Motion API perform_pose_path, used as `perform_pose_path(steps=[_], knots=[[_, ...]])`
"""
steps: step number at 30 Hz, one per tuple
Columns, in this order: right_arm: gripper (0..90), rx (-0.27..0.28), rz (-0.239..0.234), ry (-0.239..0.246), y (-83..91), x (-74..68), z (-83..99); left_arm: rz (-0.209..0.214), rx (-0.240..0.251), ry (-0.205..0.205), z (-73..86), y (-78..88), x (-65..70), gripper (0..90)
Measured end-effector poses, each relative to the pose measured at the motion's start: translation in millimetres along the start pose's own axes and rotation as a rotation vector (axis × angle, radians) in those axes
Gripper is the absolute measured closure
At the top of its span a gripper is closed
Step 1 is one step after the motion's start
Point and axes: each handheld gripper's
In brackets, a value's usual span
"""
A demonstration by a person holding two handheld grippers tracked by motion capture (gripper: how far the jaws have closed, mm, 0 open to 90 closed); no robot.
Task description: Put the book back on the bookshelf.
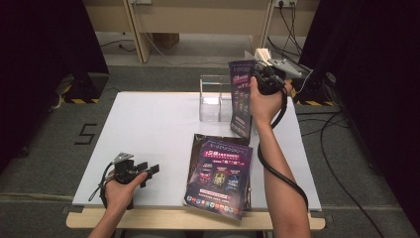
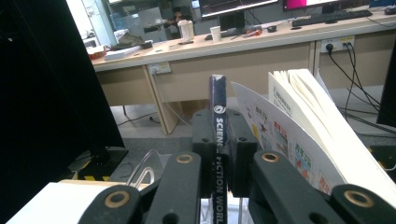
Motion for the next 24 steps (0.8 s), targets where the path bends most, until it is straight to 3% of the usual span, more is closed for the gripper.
perform_pose_path(steps=[24], knots=[[84.6, 0.018, -0.008, -0.006, -12.0, -11.0, -4.6, 0.0, -0.004, 0.0, 0.4, -0.3, -1.0, 40.7]])
Point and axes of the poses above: each handheld gripper's, and its own axes: y roughly backward along the jaws, z roughly out of its underside, x roughly to its right, and after that the axes turned 12 degrees about z, right-handed
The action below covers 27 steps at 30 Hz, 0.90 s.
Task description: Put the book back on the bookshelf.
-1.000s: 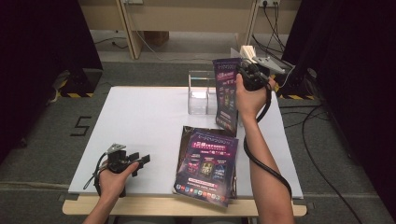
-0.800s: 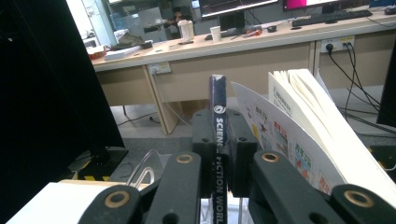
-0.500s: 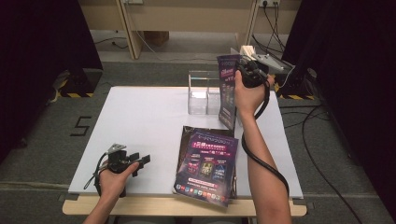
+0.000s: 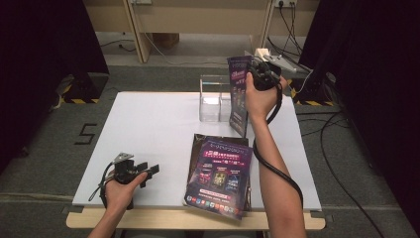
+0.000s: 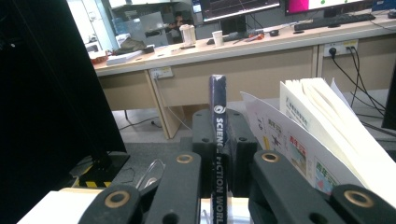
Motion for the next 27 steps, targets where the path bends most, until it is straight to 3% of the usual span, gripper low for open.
perform_pose_path(steps=[27], knots=[[84.6, 0.029, 0.025, 0.016, -23.2, -12.9, -2.9, 0.001, 0.002, 0.0, -0.2, 0.0, -0.9, 40.8]])
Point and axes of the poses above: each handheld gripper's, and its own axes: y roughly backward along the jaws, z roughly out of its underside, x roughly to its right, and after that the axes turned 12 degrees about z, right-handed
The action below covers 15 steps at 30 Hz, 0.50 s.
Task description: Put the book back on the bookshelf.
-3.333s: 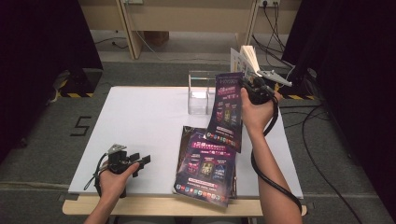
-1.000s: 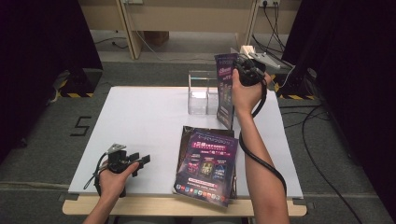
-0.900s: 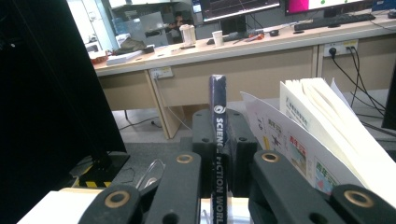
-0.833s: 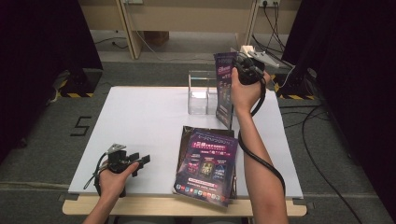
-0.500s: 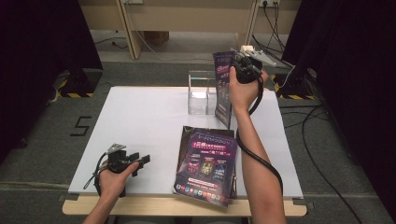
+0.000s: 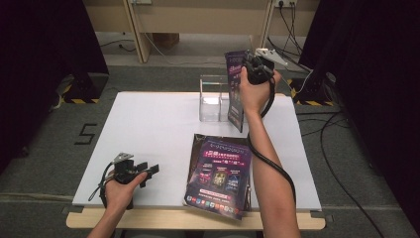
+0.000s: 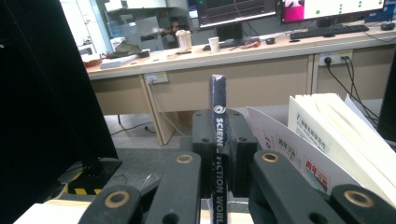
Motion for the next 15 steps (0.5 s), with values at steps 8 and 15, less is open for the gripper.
perform_pose_path(steps=[8, 15], knots=[[84.4, 0.026, 0.003, 0.013, -4.6, -0.7, 5.2, 0.0, -0.002, -0.001, 0.2, 0.1, -0.5, 40.9], [84.1, 0.05, 0.016, 0.068, 10.4, -0.8, 12.9, -0.002, -0.001, 0.0, 0.9, 0.6, -0.6, 40.9]])
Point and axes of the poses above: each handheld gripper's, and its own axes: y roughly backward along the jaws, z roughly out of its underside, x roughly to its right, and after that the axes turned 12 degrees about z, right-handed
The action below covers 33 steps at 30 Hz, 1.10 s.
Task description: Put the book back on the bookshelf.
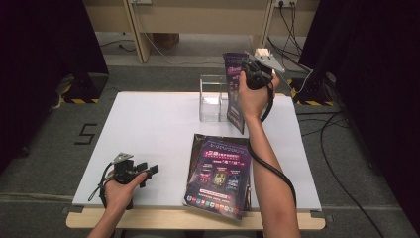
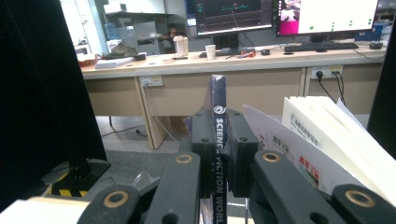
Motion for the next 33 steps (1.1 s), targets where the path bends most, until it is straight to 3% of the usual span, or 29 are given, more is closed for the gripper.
perform_pose_path(steps=[11, 23, 33], knots=[[84.0, -0.003, -0.026, 0.064, 39.2, 12.1, 12.9, 0.006, -0.004, 0.005, 1.7, -1.8, 2.3, 41.0], [83.7, -0.056, -0.067, 0.056, 77.4, 33.6, 31.5, 0.01, -0.009, 0.003, 2.7, -3.7, 4.0, 41.0], [80.3, -0.098, -0.067, 0.063, 83.5, 43.3, 33.8, 0.012, -0.012, -0.001, 2.8, -5.6, 6.5, 41.0]])
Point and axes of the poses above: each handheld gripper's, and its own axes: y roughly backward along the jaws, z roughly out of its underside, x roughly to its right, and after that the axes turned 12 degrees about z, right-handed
